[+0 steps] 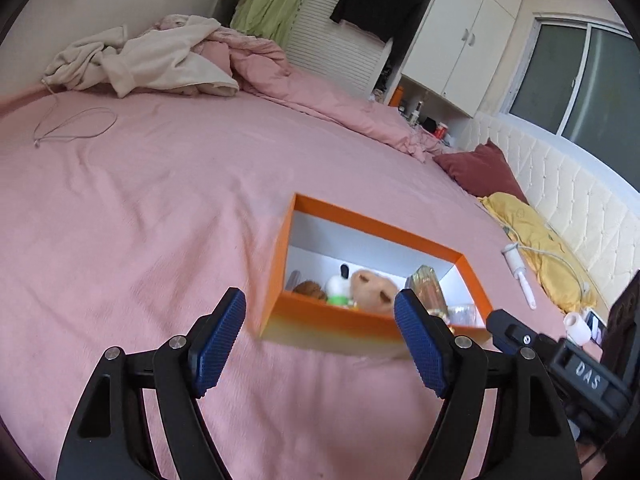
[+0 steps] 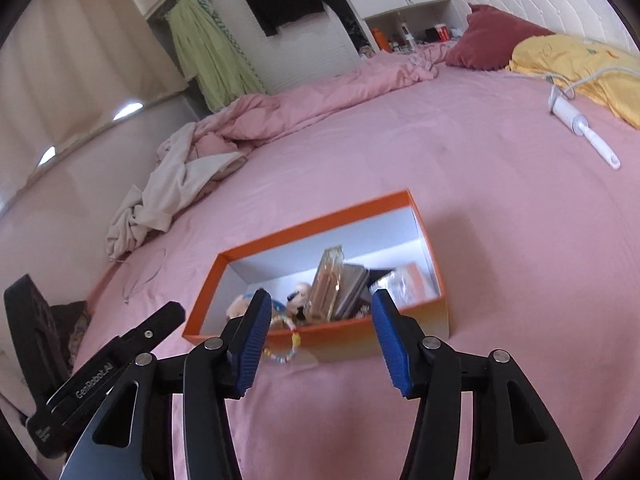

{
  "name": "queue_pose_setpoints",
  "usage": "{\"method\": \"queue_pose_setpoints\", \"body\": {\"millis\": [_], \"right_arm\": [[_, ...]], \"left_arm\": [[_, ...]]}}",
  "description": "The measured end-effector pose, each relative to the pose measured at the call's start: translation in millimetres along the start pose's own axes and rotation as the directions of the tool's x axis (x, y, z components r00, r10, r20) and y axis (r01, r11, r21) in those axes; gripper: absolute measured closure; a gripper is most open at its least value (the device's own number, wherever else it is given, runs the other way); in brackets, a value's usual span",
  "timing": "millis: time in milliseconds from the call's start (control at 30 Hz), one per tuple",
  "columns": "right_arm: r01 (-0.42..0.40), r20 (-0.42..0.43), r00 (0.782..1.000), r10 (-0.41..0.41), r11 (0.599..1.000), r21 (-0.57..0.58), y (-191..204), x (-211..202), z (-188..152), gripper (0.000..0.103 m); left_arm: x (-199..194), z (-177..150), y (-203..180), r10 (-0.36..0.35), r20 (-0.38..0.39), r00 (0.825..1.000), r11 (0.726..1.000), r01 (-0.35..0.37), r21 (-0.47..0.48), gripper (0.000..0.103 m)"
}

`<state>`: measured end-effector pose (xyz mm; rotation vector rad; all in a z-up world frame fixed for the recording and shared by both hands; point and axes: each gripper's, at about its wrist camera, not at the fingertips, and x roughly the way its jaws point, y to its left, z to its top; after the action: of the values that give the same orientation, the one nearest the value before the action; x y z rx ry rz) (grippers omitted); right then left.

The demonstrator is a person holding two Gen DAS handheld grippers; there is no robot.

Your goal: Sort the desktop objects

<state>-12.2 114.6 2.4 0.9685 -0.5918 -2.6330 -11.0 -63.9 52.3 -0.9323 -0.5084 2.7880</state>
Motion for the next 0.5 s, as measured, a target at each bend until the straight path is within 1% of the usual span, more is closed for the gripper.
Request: {"method": "queue_pose_setpoints", "body": {"millis": [33, 67, 133, 200, 267, 333, 367, 433, 500], "right_arm": [[-0.022, -0.016, 1.0, 0.022, 0.999, 0.035, -4, 3, -7, 0.05], [-0.042, -0.031, 0.999, 0.045, 0.997, 0.068, -9, 6, -13, 0.05], [-0.076, -0.057, 0.995, 0.084, 0.99, 0.119, -14, 13, -20, 0.05], [-0.122, -0.052, 0.99, 0.131, 0.981, 0.151, -17, 15, -22, 0.05], [-0.134, -0.073, 0.987, 0.147, 0.978, 0.16, -17, 20, -22, 0.05], [-0.13, -0.112, 0.983, 0.148, 0.98, 0.152, -13, 28, -21, 0.051], [-0.137, -0.119, 0.981, 0.155, 0.979, 0.148, -11, 30, -20, 0.054], [-0.151, -0.115, 0.979, 0.168, 0.978, 0.143, -7, 31, -19, 0.057], [-0.163, -0.122, 0.976, 0.179, 0.978, 0.133, -1, 34, -18, 0.069]], "left_arm": [[-1, -13, 3, -0.013, -0.01, 1.0, 1.0, 0.013, 0.017, 0.026], [4, -24, 5, -0.006, -0.043, 0.999, 0.999, 0.008, 0.048, 0.026], [21, -40, 8, 0.05, -0.127, 0.991, 0.996, -0.039, 0.084, 0.026], [40, -39, 8, 0.096, -0.205, 0.974, 0.994, -0.082, 0.078, 0.026], [48, -37, -1, 0.153, -0.209, 0.966, 0.983, -0.127, 0.13, 0.024], [54, -42, -13, 0.208, -0.206, 0.956, 0.964, -0.164, 0.209, 0.02], [55, -43, -17, 0.229, -0.201, 0.952, 0.955, -0.181, 0.233, 0.02], [58, -44, -19, 0.242, -0.201, 0.949, 0.951, -0.19, 0.246, 0.02], [57, -42, -15, 0.222, -0.203, 0.954, 0.958, -0.175, 0.225, 0.02]]}}
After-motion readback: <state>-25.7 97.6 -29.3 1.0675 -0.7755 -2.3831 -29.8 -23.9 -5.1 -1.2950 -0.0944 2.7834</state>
